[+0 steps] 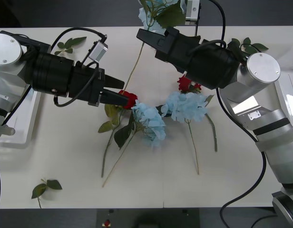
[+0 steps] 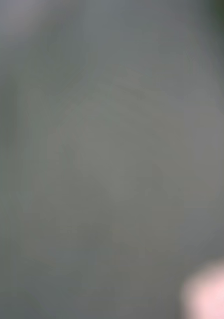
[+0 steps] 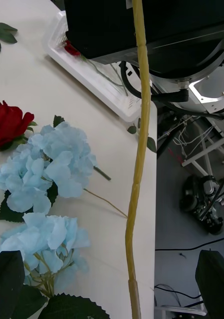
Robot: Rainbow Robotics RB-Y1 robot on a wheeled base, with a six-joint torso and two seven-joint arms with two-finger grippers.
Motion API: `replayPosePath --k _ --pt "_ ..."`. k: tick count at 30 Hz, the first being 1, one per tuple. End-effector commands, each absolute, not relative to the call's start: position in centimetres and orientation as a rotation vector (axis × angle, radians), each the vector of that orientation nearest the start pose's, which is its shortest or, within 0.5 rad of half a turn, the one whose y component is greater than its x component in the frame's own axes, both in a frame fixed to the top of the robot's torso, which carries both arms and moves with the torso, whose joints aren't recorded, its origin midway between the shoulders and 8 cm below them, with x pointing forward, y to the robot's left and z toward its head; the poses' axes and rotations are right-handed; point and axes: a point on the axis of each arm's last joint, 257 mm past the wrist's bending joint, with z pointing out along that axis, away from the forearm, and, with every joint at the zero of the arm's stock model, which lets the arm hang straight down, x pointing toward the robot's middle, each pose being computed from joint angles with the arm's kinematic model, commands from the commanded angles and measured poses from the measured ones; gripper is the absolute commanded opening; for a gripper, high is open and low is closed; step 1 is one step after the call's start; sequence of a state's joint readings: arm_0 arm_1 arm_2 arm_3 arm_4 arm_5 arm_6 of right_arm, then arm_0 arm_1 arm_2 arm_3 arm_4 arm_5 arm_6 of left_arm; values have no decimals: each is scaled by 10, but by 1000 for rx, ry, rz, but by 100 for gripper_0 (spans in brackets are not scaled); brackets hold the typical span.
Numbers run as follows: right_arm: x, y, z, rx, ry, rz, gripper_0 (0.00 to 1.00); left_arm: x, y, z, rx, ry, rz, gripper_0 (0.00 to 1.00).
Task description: Put the red flowers into the right box and the blue flowers into the left box
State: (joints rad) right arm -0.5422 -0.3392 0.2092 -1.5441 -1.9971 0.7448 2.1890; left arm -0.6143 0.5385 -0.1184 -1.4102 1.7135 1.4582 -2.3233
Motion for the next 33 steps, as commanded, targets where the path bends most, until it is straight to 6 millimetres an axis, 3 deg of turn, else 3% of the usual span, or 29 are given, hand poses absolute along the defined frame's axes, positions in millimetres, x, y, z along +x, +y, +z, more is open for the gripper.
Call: replayPosePath --k 1,3,5,6,7,31,32,33 --pt "488 38 27 -462 1386 1511 0 443 38 -93 1258 1700 -1137 100" --pt "488 38 27 -462 1388 1511 0 442 34 -93 1263 1695 -1142 100" --pt "488 38 27 -462 1388 1511 0 441 31 -93 1261 1693 -1152 51" --pt "488 38 27 -465 1387 1510 0 440 29 -93 1267 1691 -1154 9" --pt "487 38 28 -466 1385 1510 0 440 29 -93 1266 1690 -1155 0" --pt "486 39 28 -465 1386 1522 1 435 25 -92 1268 1680 -1186 0" --pt "486 38 28 -469 1386 1517 28 434 25 -91 1273 1676 -1186 0" --pt "486 38 28 -469 1384 1518 40 435 25 -90 1272 1675 -1186 0"
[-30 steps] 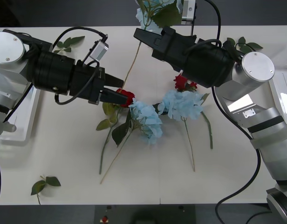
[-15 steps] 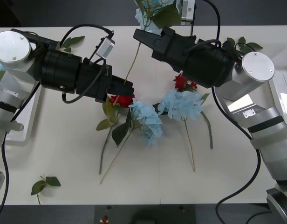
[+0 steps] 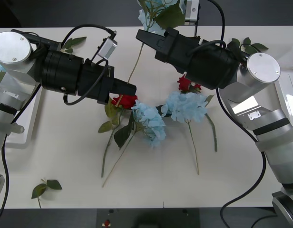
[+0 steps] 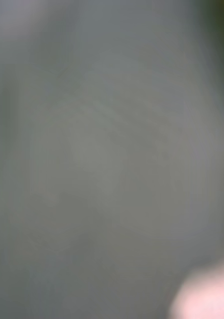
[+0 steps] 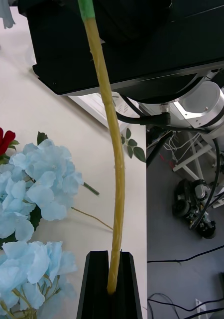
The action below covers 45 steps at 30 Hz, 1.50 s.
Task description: Put the red flowers into the right box and the blue flowers into the left box
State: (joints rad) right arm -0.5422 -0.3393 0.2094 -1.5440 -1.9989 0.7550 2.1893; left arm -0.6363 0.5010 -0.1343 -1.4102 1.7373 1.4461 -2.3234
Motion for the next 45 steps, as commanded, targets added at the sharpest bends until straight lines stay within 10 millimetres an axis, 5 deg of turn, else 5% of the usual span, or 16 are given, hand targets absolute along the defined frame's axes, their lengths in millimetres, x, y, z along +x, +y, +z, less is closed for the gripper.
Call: replayPosePath --k 1,3,7,13,28,45 --pt "487 37 28 -469 1383 1511 57 435 25 -90 1273 1674 -1185 0" --pt "489 36 28 -467 1382 1501 79 434 25 -89 1272 1673 -1187 0" --pt "490 34 28 -469 1377 1488 99 434 26 -88 1268 1672 -1193 0" --pt "490 33 29 -484 1366 1471 100 442 41 -83 1241 1690 -1166 0" --pt "488 23 26 -517 1372 1452 100 479 115 -70 1126 1798 -969 0" --pt "477 -94 -98 -789 2019 1096 100 499 172 -73 1003 1896 -844 0"
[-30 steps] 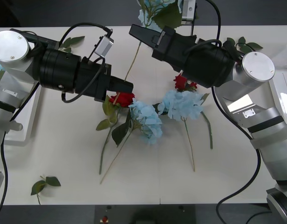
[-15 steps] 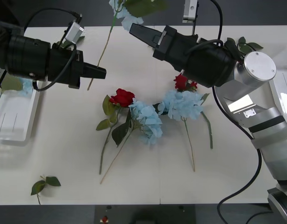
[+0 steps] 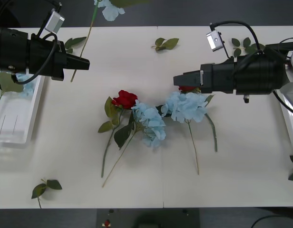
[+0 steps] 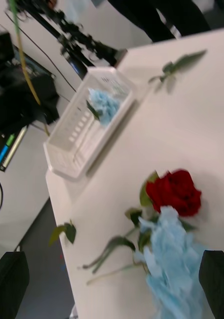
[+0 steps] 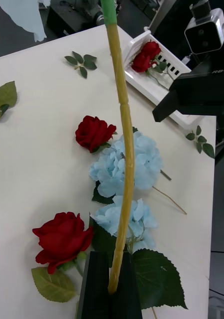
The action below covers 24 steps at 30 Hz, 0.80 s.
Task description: Put the red flowers into the right box and the blue flowers into the left box
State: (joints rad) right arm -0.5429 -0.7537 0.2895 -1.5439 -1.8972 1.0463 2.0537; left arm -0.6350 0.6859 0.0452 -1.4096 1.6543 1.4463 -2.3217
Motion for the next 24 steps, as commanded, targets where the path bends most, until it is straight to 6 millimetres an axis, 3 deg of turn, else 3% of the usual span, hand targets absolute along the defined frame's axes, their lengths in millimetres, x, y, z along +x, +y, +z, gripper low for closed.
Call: replayPosePath --k 1,3,8,15,21,24 --pt "477 -110 -113 -811 2092 1020 100 503 181 -75 988 1917 -809 0" --pt "479 -129 -126 -833 2173 919 100 507 192 -78 970 1940 -771 0" --pt "488 -189 -162 -858 2400 589 100 521 246 -92 898 2049 -591 0" --pt "510 -260 -181 -873 2500 167 100 531 325 -104 757 2194 -306 0" --pt "524 -293 -184 -887 2495 -43 100 532 371 -111 616 2290 -147 0" --pt "531 -297 -183 -885 2481 -102 100 533 393 -115 544 2332 -67 0"
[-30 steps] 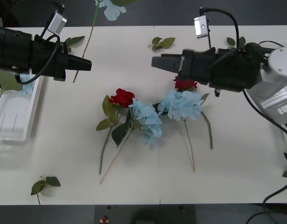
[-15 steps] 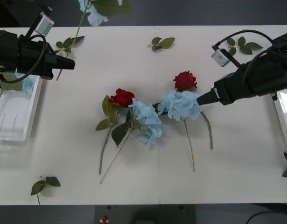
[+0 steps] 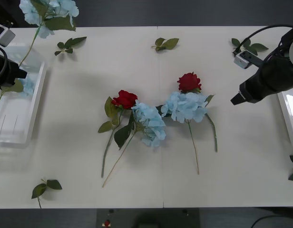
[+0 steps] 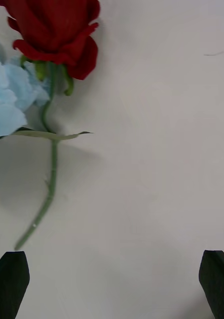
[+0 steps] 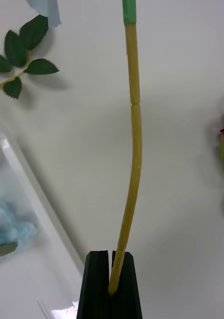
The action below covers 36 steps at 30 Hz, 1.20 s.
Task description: Put the red flowers into the right box and the blue flowers into the left box
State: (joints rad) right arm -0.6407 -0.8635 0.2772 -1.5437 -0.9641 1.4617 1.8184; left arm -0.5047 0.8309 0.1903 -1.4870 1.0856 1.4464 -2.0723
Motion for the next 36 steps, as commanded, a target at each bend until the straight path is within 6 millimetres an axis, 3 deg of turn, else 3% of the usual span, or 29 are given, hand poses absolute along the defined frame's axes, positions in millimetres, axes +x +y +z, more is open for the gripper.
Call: replayPosePath --k 1,15,21,27,36 --pt "535 -297 -182 -885 2473 -124 100 533 401 -117 522 2350 -35 0" --pt "570 -261 -194 -809 2510 -60 100 503 487 -118 214 2534 235 0" --pt "579 -253 -198 -803 2518 -58 100 492 504 -131 172 2574 291 0" --pt "580 -242 -210 -818 2523 -53 100 466 526 -142 91 2617 261 0" --pt "582 -219 -233 -880 2509 -90 100 449 559 -165 45 2651 426 0"
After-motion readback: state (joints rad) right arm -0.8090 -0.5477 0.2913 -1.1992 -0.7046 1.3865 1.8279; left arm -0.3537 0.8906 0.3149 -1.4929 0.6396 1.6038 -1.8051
